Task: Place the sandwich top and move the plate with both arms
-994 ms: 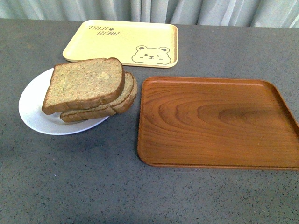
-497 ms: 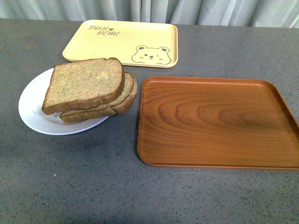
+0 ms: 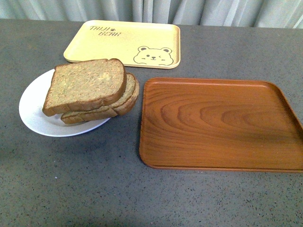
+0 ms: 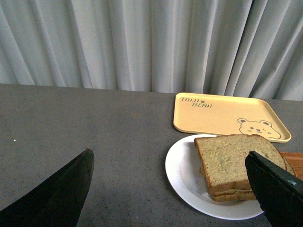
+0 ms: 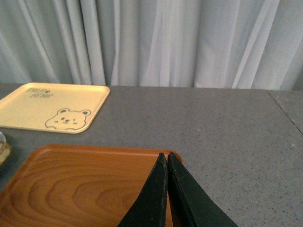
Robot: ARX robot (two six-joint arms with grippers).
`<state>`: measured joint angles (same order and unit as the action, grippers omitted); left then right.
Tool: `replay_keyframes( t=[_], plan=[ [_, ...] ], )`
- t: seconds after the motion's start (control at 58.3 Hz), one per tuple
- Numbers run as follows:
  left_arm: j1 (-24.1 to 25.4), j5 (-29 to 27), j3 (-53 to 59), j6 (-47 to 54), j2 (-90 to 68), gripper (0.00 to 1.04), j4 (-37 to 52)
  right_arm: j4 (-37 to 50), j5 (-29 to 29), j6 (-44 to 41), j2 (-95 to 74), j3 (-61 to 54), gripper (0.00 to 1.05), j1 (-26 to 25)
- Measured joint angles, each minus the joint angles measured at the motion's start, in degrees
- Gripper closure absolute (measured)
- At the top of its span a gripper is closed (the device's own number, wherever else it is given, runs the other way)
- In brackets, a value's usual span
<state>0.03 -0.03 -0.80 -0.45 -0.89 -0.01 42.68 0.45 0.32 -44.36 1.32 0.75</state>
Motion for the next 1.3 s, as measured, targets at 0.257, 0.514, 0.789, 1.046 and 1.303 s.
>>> replay_keyframes(
  t=[0.257,0.514,0.789,1.046,1.303],
  plan=[
    [0.02,0.02,0.00,0.00,0.00,0.09,0.00,-5.40,-0.31,0.00,6.19,-0.02,1.03,-0.55],
    [0.02,0.02,0.00,0.00,0.00,0.09,0.00,-11.50,-0.31,0.00,12.87,-0.07,1.03,-0.57],
    [0.02,0.02,0.00,0.00,0.00,0.09,0.00,-16.61,-0.31,0.00,18.29,-0.07,1.03,-0.57],
    [0.02,0.02,0.00,0.00,0.00,0.09,0.00,-21.46,-0.31,0.02,23.28,-0.09,1.03,-0.57],
    [0.00,0.02,0.00,0.00,0.00,0.09,0.00,-25.40,-0.31,0.00,27.32,-0.09,1.03,-0.57]
  ],
)
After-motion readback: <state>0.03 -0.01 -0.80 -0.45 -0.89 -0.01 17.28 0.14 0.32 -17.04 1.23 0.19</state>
